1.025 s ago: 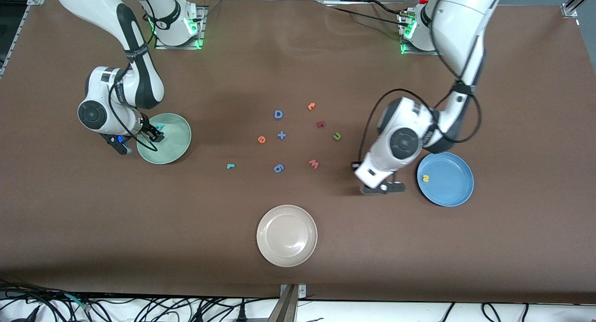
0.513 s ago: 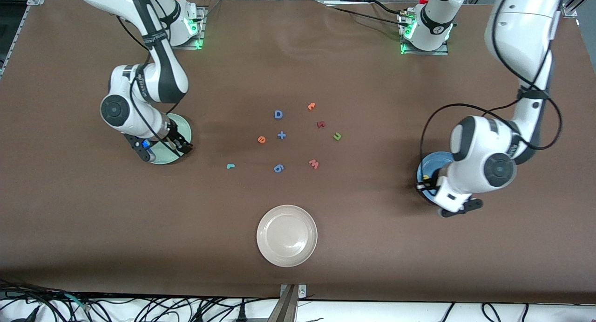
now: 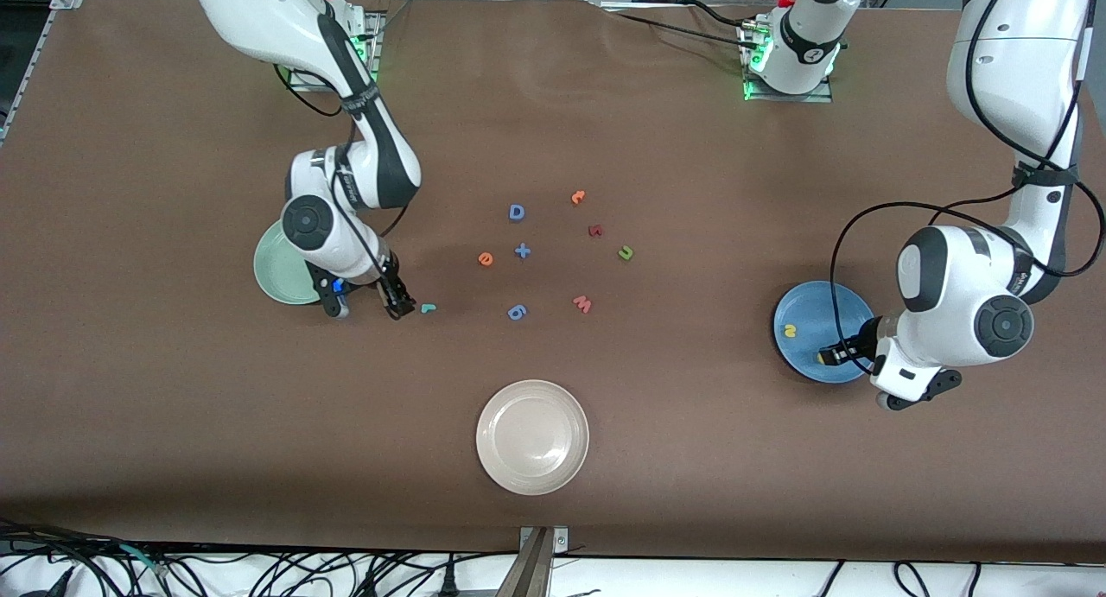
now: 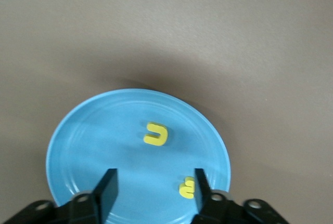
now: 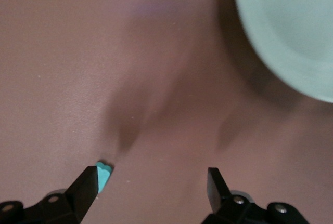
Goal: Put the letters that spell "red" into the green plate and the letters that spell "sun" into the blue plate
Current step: 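Grasp the cyan 7 with the right gripper while the left gripper grasps green n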
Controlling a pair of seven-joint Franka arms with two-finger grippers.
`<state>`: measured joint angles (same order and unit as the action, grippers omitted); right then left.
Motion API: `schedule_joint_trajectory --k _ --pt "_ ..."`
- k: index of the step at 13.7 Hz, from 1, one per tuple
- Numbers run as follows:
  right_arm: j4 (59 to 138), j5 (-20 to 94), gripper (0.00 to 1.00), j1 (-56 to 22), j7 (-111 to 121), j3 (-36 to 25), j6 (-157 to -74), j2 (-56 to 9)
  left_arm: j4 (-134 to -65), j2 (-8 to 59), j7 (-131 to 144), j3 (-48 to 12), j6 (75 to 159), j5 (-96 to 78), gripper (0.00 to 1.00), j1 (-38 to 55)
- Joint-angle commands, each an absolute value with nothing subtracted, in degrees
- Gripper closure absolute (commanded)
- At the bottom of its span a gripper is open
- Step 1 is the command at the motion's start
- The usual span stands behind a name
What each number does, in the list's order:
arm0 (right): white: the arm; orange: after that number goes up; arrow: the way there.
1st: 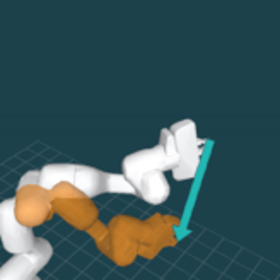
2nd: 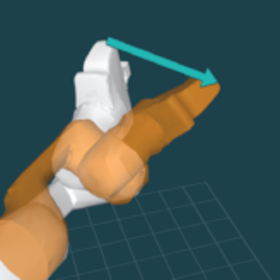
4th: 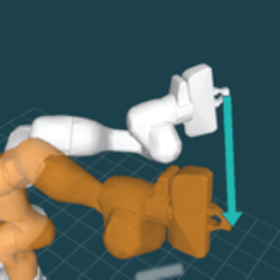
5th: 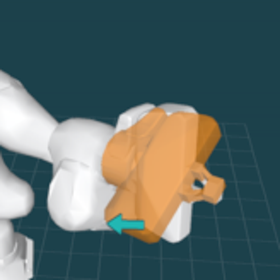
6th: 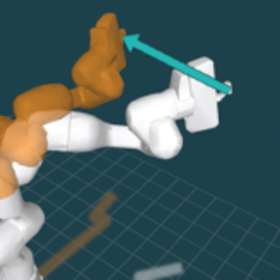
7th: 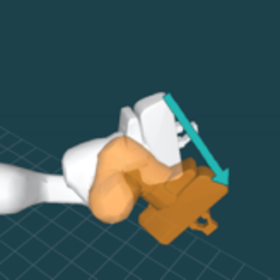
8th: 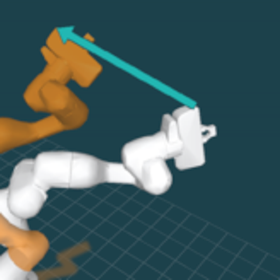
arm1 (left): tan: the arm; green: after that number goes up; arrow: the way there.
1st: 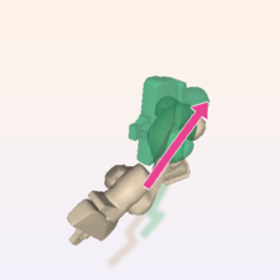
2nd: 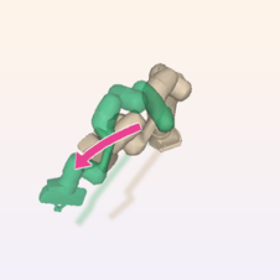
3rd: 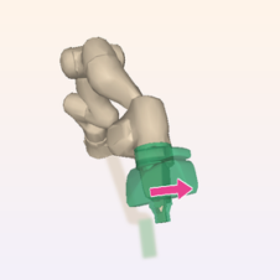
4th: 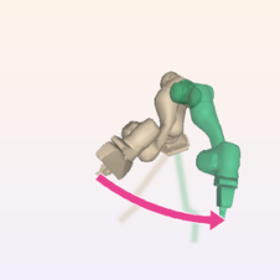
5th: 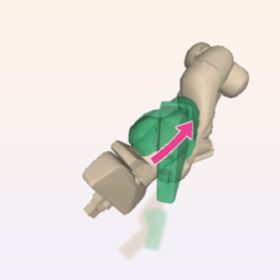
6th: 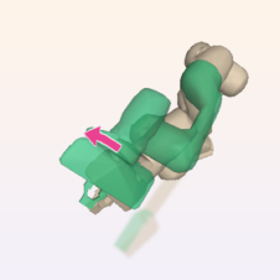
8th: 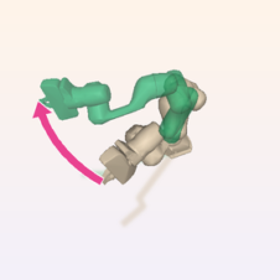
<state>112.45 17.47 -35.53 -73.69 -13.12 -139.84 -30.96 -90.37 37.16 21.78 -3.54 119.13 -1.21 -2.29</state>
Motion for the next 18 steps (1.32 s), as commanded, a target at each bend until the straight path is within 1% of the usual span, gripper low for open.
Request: schedule_joint_trajectory --k 1,3,6,8,10,12,13,15,16,17,18 --pt "107.6 18.7 0.07 -35.7 -77.8 -12.0 -140.6 -34.5 -90.4 36.9 22.8 -4.8 118.1 -0.3 0.00 -1.3" --pt "106.4 18.7 0.08 -35.9 -78.5 -11.9 -140.9 -35.4 -91.3 36.8 30.2 -5.8 118.1 -0.4 0.00 1.7" --pt "106.0 18.8 0.08 -36.4 -79.4 -11.8 -142.4 -36.6 -91.7 37.0 38.4 -6.4 118.1 -0.5 0.00 8.8" --pt "106.0 18.7 0.11 -36.6 -79.5 -11.8 -143.7 -37.8 -92.0 37.1 46.0 -6.4 118.2 -0.5 0.00 14.5" --pt "105.9 18.7 0.12 -36.7 -79.5 -11.8 -144.1 -38.5 -92.8 37.1 52.3 -6.4 118.3 -0.5 0.00 19.3" --pt "105.9 18.7 0.20 -36.7 -79.5 -11.8 -144.1 -38.5 -94.2 37.1 56.5 -6.5 119.1 -0.9 0.00 22.8" --pt "105.9 18.7 0.23 -36.7 -79.5 -11.8 -144.1 -38.5 -95.3 36.8 58.6 -6.5 120.9 -1.5 0.00 24.0" --pt "105.9 18.7 0.23 -36.7 -79.5 -11.8 -144.1 -38.5 -100.2 35.5 62.2 -8.4 127.8 -2.1 0.00 25.0" --pt "105.9 18.7 0.27 -36.7 -79.5 -11.8 -144.1 -38.5 -102.5 34.7 63.1 -9.1 130.0 -2.1 0.00 25.0" --pt "105.9 18.7 0.36 -36.7 -79.2 -11.8 -144.1 -38.5 -104.9 33.9 63.5 -9.9 132.4 -2.1 0.00 25.0" --pt "105.9 18.7 0.48 -36.7 -78.6 -11.8 -144.1 -38.5 -107.8 33.1 64.3 -10.5 136.3 -2.1 0.00 25.0"
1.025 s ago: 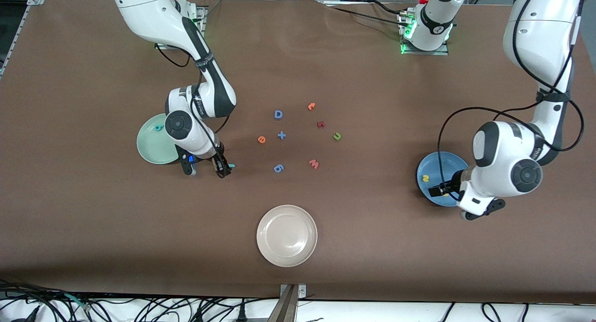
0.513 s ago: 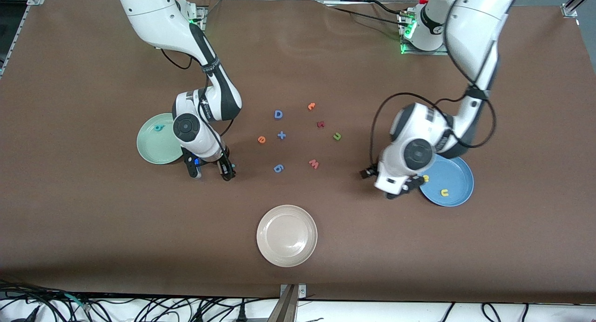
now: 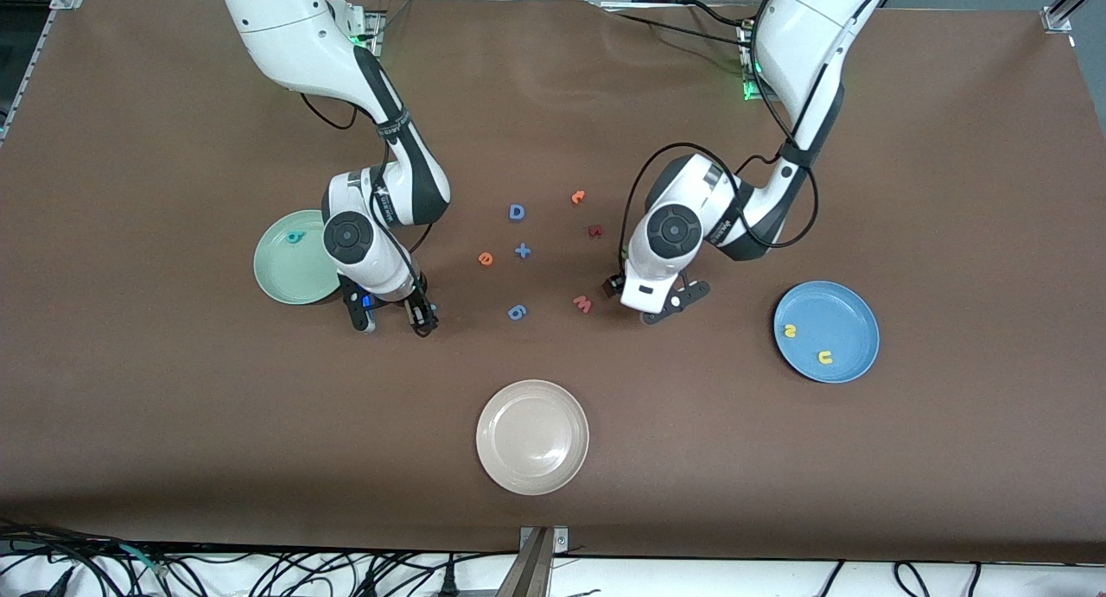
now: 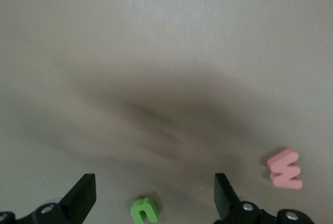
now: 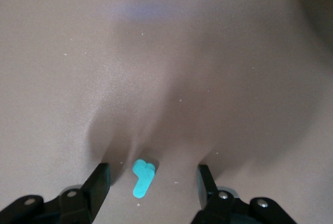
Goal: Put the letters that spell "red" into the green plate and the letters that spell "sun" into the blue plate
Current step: 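Grasp the cyan 7 with the right gripper while the left gripper grasps green n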
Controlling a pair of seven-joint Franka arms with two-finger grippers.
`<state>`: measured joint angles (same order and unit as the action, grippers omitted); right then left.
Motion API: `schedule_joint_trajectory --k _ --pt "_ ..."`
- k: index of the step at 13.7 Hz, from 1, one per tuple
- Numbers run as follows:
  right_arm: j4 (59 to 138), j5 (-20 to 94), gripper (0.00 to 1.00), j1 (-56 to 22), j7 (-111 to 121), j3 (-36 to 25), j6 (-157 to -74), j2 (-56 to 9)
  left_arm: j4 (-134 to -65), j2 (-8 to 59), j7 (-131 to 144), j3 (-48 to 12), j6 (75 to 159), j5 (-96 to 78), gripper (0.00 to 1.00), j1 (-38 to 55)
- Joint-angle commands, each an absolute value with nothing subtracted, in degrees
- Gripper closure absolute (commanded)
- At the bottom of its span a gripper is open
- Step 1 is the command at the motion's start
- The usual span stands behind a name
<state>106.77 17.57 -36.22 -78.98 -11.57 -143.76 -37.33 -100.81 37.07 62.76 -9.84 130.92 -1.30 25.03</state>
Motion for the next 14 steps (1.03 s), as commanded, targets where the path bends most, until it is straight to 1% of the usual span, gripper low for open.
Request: schedule_joint_trajectory --k 1,2,3,4,8,11,13,14 --pt "105.9 18.7 0.64 -36.7 -78.3 -11.8 -144.1 -38.5 -110.5 32.6 65.1 -10.6 139.7 -2.0 0.00 25.1" --pt "105.9 18.7 0.79 -36.7 -78.1 -11.8 -144.1 -38.5 -112.5 32.0 65.5 -11.1 141.1 -2.0 0.00 25.4" --pt "105.9 18.7 0.97 -36.6 -78.1 -11.8 -144.1 -38.6 -113.8 30.9 65.7 -11.5 141.2 -2.0 0.00 25.6" --pt "105.9 18.7 1.00 -36.6 -78.1 -11.8 -144.1 -38.6 -114.6 30.0 65.9 -11.5 141.2 -2.0 0.00 25.6" --pt "105.9 18.8 1.00 -36.6 -78.2 -11.8 -144.1 -38.6 -115.8 29.7 69.4 -12.7 143.2 -1.7 0.00 25.7" --pt "105.8 18.7 1.00 -36.2 -78.4 -12.0 -143.3 -37.9 -117.5 30.0 70.3 -12.7 147.7 -1.4 0.00 25.8" --pt "105.4 18.3 1.00 -36.1 -78.1 -12.6 -138.8 -35.5 -118.5 30.1 70.5 -12.7 150.0 -1.1 0.00 25.9" --pt "104.4 18.0 1.00 -36.0 -77.5 -14.0 -134.7 -34.2 -118.6 30.1 70.7 -12.7 150.1 -1.1 0.00 26.5"
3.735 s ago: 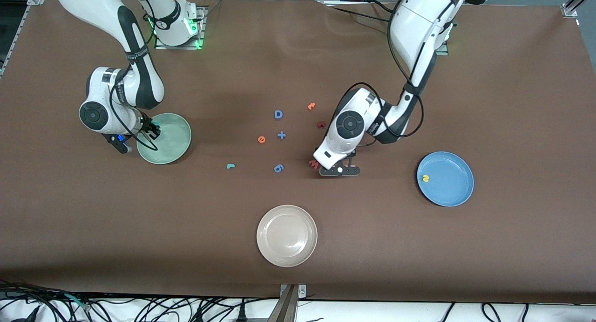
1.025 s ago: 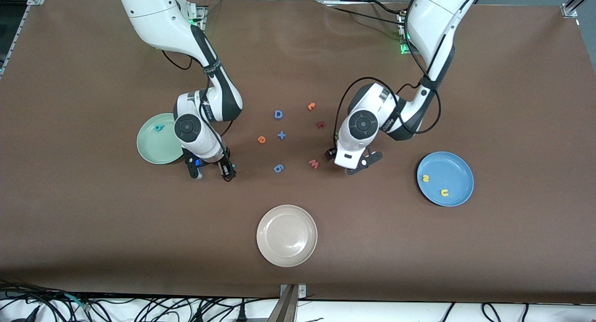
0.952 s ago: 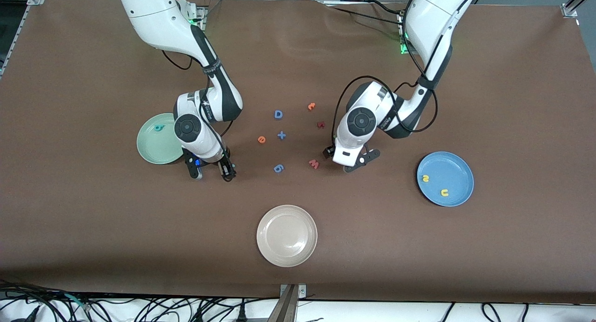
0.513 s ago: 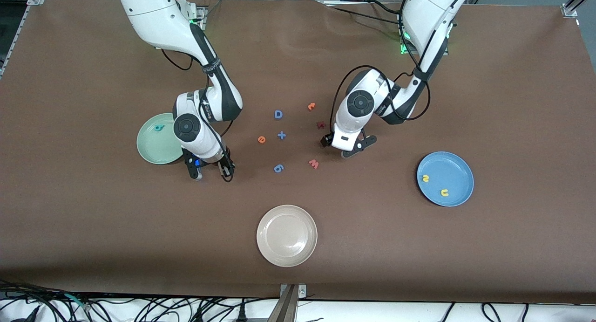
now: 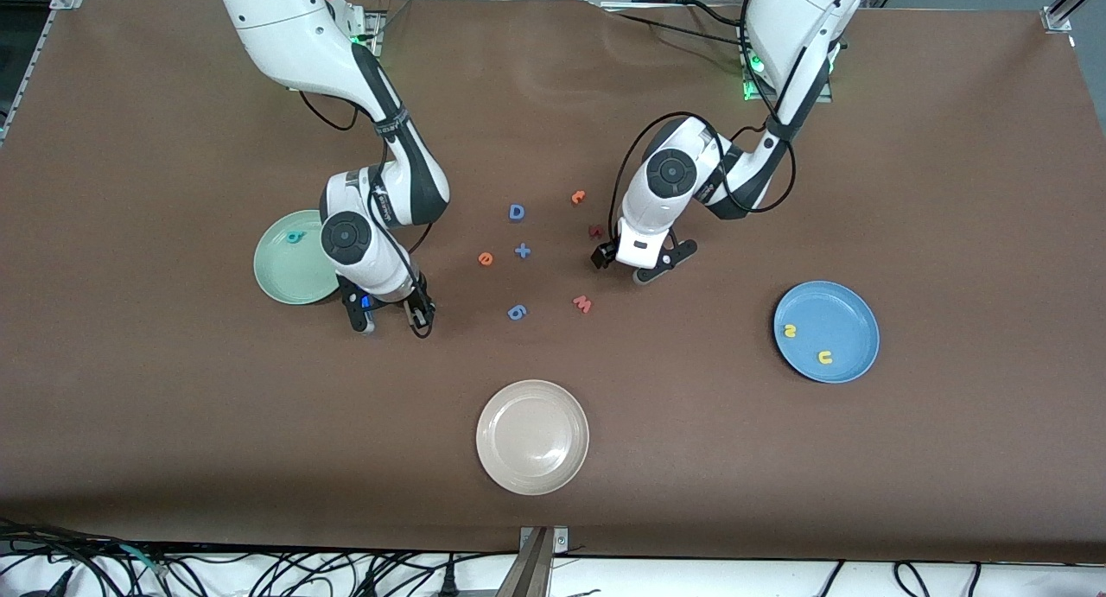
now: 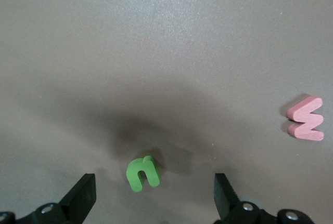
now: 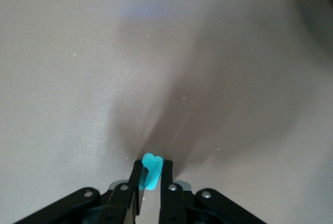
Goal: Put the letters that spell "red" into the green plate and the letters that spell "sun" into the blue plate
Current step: 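Place the 7 on the green plate while the left gripper carries the n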
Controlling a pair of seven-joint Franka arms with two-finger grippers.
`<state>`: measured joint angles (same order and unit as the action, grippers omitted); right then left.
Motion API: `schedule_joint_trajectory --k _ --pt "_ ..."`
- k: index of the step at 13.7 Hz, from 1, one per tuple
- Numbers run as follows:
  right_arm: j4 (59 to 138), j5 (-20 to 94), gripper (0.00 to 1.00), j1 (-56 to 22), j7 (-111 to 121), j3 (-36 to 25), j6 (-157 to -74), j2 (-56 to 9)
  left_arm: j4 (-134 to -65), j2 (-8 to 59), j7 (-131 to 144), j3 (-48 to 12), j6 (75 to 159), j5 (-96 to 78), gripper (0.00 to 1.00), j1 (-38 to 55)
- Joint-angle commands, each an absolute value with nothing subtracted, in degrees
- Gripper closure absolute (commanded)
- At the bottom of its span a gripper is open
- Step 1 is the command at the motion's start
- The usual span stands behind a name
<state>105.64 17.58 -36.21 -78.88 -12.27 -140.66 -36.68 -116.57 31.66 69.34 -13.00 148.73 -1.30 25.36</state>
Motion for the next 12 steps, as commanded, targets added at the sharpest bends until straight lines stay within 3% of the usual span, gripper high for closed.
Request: schedule_joint_trajectory --k 1,4,6,9,12 --pt "103.1 18.1 1.00 -36.0 -75.7 -15.2 -130.0 -32.9 -118.7 30.1 70.9 -12.7 150.2 -1.1 0.00 26.6" --pt "101.3 18.1 1.00 -36.0 -66.6 -21.4 -116.4 -29.9 -118.7 30.2 71.5 -12.5 150.7 -1.0 0.05 27.1" --pt "102.4 18.2 1.00 -36.0 -56.6 -27.0 -109.7 -28.2 -118.7 30.4 72.2 -12.5 150.8 -0.7 0.15 27.2" --pt "106.0 18.4 1.00 -35.9 -44.3 -33.0 -107.8 -26.9 -118.7 31.0 73.5 -12.5 150.9 1.3 0.32 27.2" --pt "108.4 18.7 1.00 -34.3 -40.2 -34.0 -108.5 -27.5 -118.6 31.7 74.9 -12.2 151.8 3.3 0.40 27.0"
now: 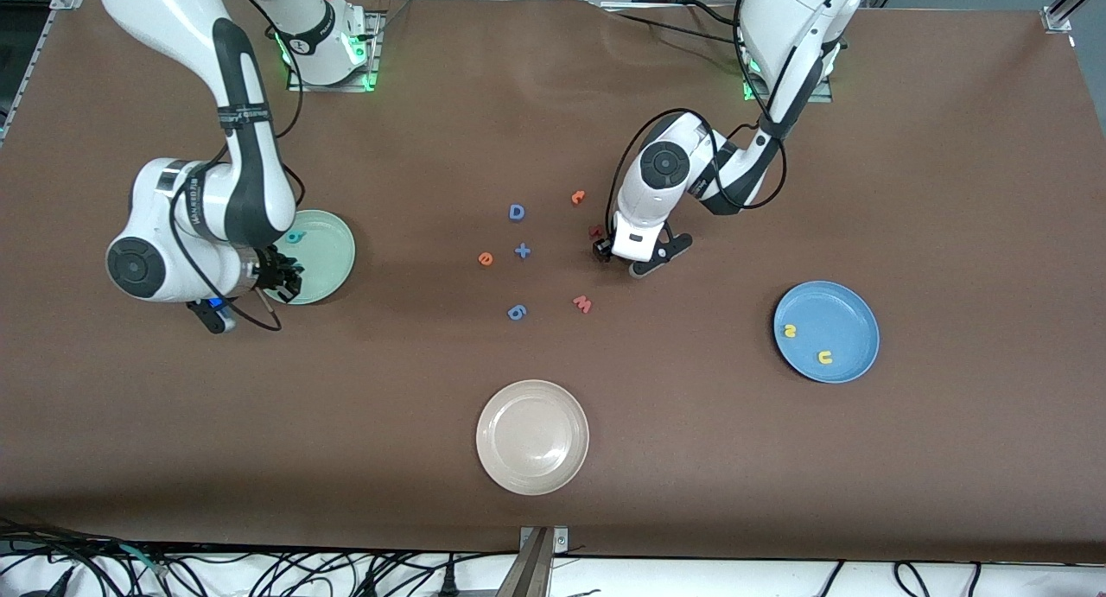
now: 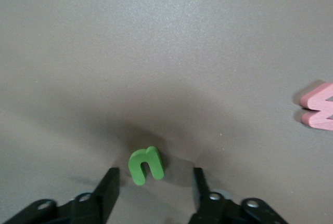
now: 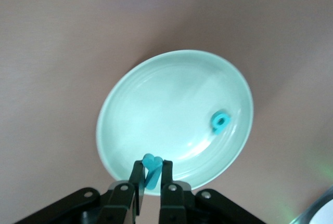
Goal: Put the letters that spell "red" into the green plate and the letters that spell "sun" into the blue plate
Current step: 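Place the 7 on the green plate while the left gripper carries the n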
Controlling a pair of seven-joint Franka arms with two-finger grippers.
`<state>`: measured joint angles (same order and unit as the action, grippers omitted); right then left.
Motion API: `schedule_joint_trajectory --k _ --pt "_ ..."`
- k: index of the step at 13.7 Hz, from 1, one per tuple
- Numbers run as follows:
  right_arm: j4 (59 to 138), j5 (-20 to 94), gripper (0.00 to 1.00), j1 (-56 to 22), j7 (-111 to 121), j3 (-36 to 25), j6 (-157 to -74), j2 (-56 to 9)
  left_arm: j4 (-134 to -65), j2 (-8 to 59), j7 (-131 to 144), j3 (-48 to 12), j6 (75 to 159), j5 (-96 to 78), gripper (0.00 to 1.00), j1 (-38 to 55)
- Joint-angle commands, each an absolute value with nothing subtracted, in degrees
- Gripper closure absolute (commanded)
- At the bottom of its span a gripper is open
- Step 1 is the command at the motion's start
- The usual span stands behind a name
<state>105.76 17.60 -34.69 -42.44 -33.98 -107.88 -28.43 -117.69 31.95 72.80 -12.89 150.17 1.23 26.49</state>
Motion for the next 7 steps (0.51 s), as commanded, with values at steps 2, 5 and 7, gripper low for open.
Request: schedule_joint_trajectory --k 2,5,7 --pt "113.1 20.7 1.00 -34.2 -38.9 -33.9 -113.4 -27.4 -118.5 32.2 74.9 -12.1 152.0 3.3 0.47 27.0" --pt "116.6 23.6 1.00 -34.3 -38.8 -32.9 -117.2 -27.7 -118.4 32.2 74.9 -12.0 152.0 3.3 0.69 26.9" --pt "118.0 25.7 1.00 -34.5 -38.8 -32.5 -118.6 -28.1 -118.3 32.3 74.8 -11.9 152.0 3.9 0.76 26.8"
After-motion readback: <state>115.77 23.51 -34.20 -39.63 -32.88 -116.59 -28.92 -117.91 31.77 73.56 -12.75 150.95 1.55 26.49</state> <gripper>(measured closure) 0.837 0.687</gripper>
